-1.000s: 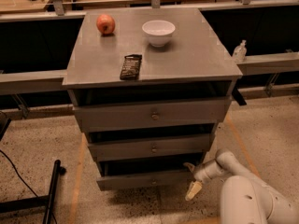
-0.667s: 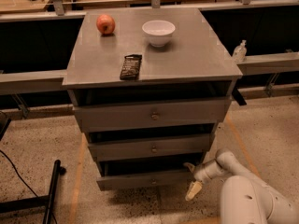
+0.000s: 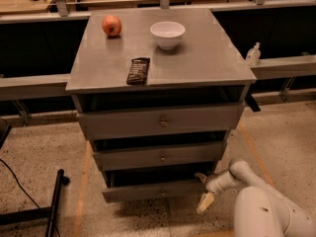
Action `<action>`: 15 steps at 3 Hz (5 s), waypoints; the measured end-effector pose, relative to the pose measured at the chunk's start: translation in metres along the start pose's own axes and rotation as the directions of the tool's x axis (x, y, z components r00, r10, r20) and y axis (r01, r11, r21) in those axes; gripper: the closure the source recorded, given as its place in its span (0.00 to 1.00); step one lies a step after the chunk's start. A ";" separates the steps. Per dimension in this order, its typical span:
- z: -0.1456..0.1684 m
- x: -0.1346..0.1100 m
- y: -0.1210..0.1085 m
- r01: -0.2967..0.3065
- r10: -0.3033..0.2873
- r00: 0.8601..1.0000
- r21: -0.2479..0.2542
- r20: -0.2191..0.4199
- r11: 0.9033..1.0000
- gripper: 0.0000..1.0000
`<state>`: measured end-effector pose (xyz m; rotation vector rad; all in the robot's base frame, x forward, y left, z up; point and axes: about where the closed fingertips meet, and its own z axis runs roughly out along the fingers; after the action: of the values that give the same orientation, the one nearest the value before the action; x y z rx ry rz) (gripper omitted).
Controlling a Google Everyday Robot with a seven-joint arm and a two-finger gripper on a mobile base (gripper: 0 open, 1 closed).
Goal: Open bottom drawer
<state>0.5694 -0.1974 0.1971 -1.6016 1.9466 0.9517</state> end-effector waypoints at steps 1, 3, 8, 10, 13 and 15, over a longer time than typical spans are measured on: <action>0.000 0.000 0.000 0.000 0.000 1.000 0.000 0.000 1.000 0.00; 0.000 0.000 0.000 0.000 0.000 1.000 0.000 0.000 1.000 0.00; 0.000 0.000 0.000 0.000 0.000 1.000 0.000 0.001 1.000 0.00; 0.000 0.000 0.000 0.000 0.000 1.000 0.000 0.001 1.000 0.00; -0.002 0.000 0.000 0.001 -0.001 1.000 0.000 0.001 1.000 0.39; -0.004 -0.002 0.000 0.001 -0.001 1.000 0.000 0.001 1.000 0.00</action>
Offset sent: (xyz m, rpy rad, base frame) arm -0.1201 -0.0605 0.0101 0.0692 0.1242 0.0343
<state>0.5703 -0.1992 0.2011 -1.6014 1.9449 0.9523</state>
